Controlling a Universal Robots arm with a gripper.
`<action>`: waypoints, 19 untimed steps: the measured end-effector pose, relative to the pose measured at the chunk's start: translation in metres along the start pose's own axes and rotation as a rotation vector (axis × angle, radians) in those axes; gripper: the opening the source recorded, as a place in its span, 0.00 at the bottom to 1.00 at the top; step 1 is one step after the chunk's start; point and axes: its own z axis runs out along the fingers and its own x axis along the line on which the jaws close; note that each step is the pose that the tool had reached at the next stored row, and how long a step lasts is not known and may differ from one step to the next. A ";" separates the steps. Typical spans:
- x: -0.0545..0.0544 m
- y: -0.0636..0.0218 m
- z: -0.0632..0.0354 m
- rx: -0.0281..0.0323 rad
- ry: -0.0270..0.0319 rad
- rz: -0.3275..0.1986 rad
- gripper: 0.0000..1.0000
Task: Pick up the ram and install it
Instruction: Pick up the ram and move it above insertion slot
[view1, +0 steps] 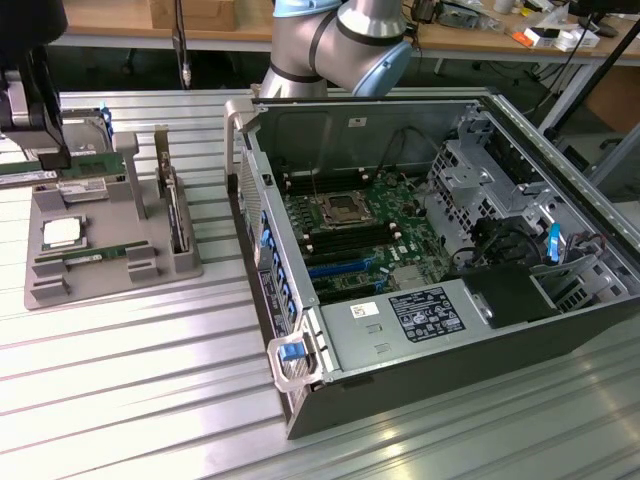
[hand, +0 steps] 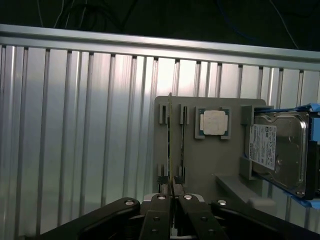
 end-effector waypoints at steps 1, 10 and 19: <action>0.000 0.0001 -0.0021 0.0000 0.0000 0.000 0.12; 0.000 0.0004 -0.0088 0.0000 0.0000 0.000 0.12; 0.002 -0.0248 -0.0099 0.0001 -0.0001 0.000 0.12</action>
